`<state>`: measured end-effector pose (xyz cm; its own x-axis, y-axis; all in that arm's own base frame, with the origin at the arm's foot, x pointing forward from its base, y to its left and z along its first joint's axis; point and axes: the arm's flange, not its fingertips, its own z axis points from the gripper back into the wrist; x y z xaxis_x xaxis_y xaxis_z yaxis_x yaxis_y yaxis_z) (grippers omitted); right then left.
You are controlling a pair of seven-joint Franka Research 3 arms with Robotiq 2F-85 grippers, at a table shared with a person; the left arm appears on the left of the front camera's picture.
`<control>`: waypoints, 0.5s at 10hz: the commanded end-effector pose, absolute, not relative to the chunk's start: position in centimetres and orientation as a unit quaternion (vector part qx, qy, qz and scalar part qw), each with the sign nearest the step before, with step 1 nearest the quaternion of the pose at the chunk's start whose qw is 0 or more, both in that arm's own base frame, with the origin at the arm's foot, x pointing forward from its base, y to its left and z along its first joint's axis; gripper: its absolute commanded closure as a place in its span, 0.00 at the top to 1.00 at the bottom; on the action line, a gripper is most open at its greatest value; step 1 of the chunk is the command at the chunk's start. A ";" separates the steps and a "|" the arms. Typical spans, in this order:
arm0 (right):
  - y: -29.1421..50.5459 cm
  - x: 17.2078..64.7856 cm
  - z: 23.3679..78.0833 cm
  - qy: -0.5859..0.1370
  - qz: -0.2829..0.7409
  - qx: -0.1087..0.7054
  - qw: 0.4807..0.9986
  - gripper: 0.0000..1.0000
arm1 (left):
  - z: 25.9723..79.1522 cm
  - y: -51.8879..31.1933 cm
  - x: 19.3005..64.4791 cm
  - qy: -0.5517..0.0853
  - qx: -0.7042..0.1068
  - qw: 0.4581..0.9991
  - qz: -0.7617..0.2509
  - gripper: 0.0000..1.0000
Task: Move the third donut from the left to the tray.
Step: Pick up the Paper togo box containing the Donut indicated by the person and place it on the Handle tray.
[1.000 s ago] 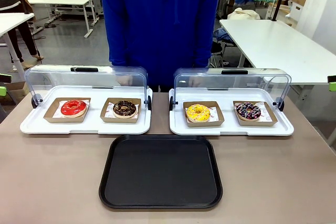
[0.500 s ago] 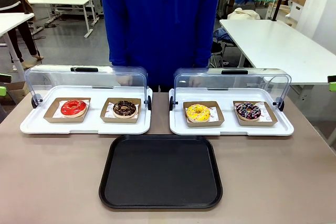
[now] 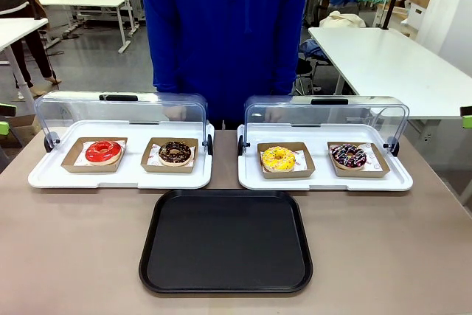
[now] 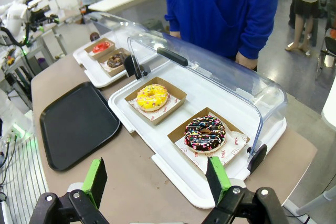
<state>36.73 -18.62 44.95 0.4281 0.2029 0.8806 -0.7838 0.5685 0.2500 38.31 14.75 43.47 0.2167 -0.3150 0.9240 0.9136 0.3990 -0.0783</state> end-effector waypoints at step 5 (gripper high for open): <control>-18.7 37.2 45.2 -0.446 0.323 0.338 0.764 1.00 | 43.5 14.9 38.3 -0.452 -0.336 0.701 -0.438 1.00</control>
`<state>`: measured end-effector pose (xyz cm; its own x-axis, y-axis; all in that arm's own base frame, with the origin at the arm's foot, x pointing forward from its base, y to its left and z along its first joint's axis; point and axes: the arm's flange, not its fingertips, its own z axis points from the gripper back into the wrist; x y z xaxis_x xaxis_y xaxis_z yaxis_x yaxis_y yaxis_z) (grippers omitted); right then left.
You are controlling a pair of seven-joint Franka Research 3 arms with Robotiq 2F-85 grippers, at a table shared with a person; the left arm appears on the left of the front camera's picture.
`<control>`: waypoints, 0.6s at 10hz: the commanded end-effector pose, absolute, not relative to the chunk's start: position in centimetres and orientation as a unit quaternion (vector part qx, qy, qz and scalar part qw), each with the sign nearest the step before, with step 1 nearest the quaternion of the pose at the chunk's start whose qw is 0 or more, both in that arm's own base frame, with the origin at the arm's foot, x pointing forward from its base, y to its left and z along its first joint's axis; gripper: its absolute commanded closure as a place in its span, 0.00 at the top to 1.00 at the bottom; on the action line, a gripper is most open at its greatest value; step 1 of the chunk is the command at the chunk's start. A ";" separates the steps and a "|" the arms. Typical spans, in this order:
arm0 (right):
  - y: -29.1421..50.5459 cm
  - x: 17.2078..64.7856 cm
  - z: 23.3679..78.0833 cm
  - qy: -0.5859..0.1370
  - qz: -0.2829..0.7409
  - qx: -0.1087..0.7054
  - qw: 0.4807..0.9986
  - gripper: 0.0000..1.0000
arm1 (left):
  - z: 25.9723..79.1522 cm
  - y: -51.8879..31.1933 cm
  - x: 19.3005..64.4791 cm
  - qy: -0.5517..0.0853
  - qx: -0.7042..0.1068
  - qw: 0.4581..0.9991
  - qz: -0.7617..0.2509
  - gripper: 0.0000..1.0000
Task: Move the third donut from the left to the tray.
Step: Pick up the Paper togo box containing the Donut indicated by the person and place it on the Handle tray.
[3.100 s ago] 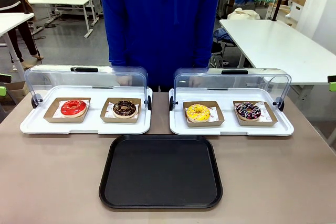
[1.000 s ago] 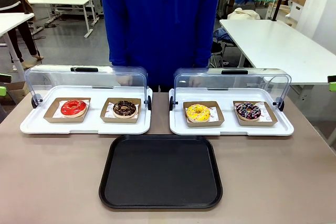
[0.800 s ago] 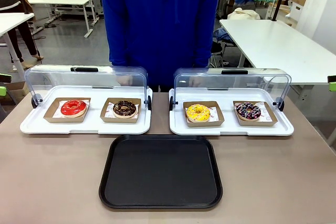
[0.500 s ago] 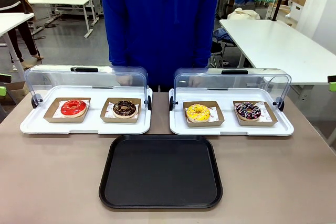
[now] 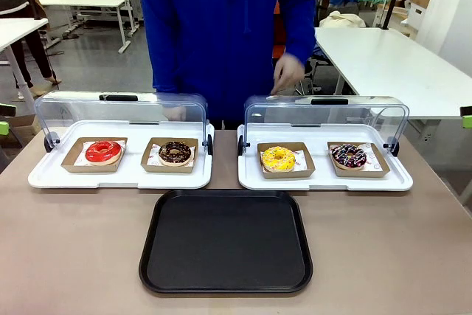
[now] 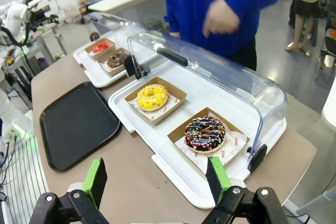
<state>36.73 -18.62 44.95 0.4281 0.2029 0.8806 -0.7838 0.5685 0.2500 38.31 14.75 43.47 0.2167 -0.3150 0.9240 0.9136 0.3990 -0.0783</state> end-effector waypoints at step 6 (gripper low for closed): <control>-18.7 37.2 45.2 -0.446 0.323 0.338 0.764 1.00 | 43.5 14.9 38.3 -0.452 -0.336 0.701 -0.438 1.00</control>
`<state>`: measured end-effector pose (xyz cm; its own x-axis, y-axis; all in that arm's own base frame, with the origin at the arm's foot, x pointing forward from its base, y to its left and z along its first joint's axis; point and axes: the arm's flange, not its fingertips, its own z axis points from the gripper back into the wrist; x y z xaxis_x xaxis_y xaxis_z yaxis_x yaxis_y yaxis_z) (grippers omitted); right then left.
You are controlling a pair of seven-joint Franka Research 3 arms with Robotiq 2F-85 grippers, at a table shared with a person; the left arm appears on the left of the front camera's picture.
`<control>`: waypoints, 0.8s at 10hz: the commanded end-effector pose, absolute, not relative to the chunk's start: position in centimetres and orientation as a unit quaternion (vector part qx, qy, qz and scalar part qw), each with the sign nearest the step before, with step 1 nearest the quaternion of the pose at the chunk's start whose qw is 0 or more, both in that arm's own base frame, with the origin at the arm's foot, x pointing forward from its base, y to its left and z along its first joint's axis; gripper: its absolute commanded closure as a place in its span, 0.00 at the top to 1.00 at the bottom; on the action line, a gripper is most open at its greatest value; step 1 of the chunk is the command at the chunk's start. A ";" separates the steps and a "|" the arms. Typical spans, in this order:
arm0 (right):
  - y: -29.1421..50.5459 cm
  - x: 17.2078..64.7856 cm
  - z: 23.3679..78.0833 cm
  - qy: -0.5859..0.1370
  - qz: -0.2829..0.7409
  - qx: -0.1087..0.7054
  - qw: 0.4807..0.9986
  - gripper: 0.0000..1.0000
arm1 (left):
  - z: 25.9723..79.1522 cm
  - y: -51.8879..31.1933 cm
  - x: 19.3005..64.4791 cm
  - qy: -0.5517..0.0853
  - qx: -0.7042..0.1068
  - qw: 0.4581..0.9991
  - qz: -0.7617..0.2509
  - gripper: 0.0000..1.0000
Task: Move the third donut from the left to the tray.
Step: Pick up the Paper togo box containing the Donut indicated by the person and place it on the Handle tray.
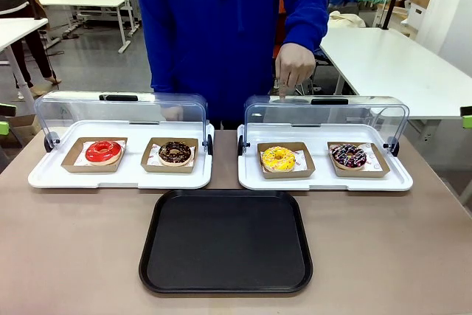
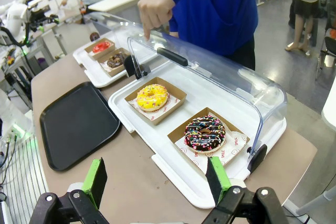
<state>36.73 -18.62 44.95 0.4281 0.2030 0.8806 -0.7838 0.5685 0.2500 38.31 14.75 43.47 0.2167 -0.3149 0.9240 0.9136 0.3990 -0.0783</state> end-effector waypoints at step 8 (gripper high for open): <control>-18.7 37.2 45.2 -0.446 0.323 0.338 0.764 1.00 | 43.5 14.9 38.3 -0.452 -0.336 0.701 -0.438 1.00</control>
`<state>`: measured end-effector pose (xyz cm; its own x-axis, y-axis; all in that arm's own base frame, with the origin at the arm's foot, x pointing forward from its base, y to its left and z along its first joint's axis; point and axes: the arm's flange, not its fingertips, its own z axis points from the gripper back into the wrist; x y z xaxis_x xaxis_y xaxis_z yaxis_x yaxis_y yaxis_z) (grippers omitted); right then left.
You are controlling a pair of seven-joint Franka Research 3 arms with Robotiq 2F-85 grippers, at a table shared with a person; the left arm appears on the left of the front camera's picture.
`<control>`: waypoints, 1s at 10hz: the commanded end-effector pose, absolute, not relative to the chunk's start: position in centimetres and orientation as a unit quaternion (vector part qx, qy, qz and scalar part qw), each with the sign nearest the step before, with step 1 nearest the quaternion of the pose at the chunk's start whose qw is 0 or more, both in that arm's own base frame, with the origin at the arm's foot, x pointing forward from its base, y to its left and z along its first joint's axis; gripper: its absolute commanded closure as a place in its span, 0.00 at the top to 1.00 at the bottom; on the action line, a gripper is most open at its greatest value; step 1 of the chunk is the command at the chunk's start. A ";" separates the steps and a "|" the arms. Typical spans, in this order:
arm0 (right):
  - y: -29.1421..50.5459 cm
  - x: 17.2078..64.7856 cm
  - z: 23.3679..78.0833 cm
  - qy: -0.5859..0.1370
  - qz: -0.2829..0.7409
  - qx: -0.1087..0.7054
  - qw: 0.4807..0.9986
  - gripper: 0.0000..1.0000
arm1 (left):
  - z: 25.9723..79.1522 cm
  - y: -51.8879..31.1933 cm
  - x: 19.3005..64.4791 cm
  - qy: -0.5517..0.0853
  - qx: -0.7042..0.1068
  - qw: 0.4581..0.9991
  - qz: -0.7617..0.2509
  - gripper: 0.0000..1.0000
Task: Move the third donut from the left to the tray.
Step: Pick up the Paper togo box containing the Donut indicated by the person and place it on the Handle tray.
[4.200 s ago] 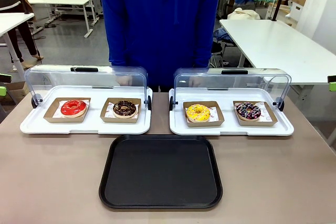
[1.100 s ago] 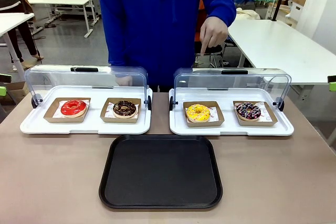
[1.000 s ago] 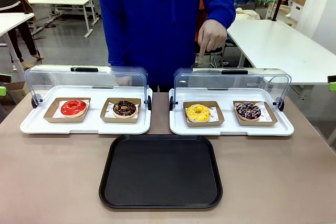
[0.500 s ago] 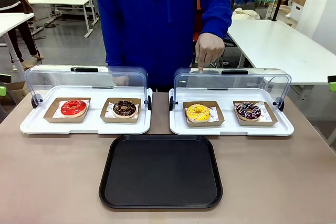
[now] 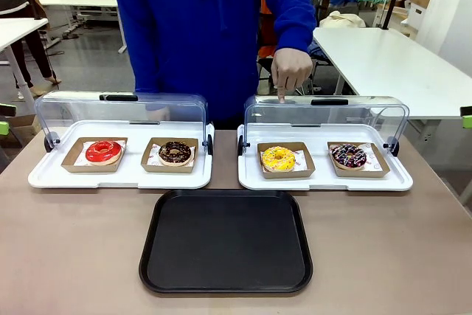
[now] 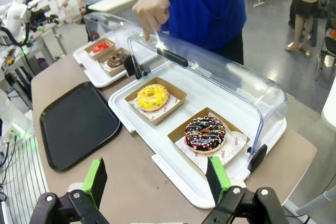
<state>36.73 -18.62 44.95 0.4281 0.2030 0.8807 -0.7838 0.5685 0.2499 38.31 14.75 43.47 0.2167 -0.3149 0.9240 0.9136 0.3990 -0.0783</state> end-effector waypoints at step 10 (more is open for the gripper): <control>-18.7 37.2 45.2 -0.446 0.323 0.338 0.764 1.00 | 43.5 14.9 38.3 -0.452 -0.336 0.701 -0.438 1.00</control>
<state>36.73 -18.62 44.95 0.4280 0.2030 0.8807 -0.7838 0.5685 0.2499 38.31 14.75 43.47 0.2167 -0.3150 0.9240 0.9136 0.3990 -0.0783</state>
